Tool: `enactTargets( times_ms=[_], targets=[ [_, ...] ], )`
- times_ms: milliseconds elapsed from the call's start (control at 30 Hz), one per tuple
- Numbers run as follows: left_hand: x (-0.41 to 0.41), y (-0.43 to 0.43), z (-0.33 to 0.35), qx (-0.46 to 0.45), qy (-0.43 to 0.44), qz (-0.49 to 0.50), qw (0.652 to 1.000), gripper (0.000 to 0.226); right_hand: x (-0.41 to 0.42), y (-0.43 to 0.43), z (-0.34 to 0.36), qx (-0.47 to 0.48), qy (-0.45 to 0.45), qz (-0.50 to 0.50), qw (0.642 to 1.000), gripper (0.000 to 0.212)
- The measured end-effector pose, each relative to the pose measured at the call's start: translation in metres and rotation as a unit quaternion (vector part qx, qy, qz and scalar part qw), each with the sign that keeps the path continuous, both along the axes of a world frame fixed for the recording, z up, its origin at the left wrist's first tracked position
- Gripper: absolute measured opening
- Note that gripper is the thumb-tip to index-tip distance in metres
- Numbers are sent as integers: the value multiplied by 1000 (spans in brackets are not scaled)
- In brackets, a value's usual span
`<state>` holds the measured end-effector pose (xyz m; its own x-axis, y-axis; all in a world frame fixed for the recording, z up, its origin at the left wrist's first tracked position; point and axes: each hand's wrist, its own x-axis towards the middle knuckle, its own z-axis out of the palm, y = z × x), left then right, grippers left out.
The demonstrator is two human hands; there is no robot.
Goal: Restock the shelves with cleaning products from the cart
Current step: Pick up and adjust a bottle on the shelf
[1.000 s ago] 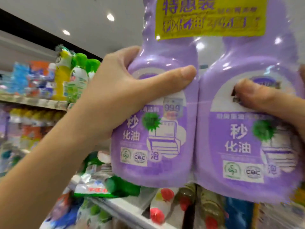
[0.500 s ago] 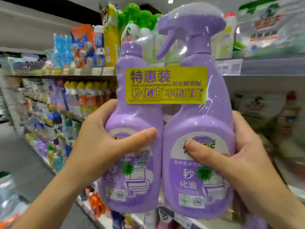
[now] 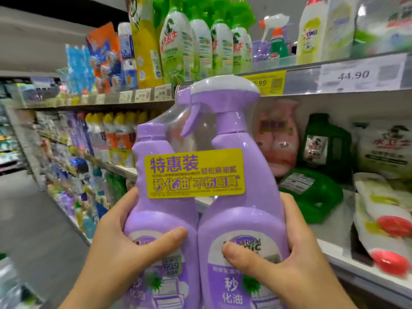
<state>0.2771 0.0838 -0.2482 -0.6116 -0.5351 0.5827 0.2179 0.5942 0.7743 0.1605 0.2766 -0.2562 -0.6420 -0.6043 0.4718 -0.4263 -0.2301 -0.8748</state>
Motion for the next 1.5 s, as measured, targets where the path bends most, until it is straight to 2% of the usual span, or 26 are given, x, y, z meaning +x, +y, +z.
enactTargets(
  times_ms=[233,400,500,600,833,1200,1367,1500],
  targets=[
    [-21,-10,-17,4,-4,-3,1000,57,-22,-19,-24,23,-8,-10,1000,64],
    [-35,-25,-32,24,-9,-55,998,56,-23,-26,-37,21,-20,-32,999,63],
    [-40,-31,-39,15,-12,-99,995,48,-13,-26,-44,10,-43,-39,998,59],
    [-40,-35,-47,9,-11,-137,990,47,1,-24,-52,2,-57,-74,996,54],
    [-33,-33,-85,-32,-53,-189,980,50,52,-7,-94,-16,-105,-175,979,62],
    [-61,65,-149,-37,-71,-366,927,60,100,92,-157,-11,-156,-370,916,77],
    [-93,123,-191,-3,-92,-390,916,58,69,150,-208,-10,-187,-382,905,81],
    [-123,157,-232,20,-78,-378,922,63,29,182,-259,17,-192,-437,878,96]
  ],
)
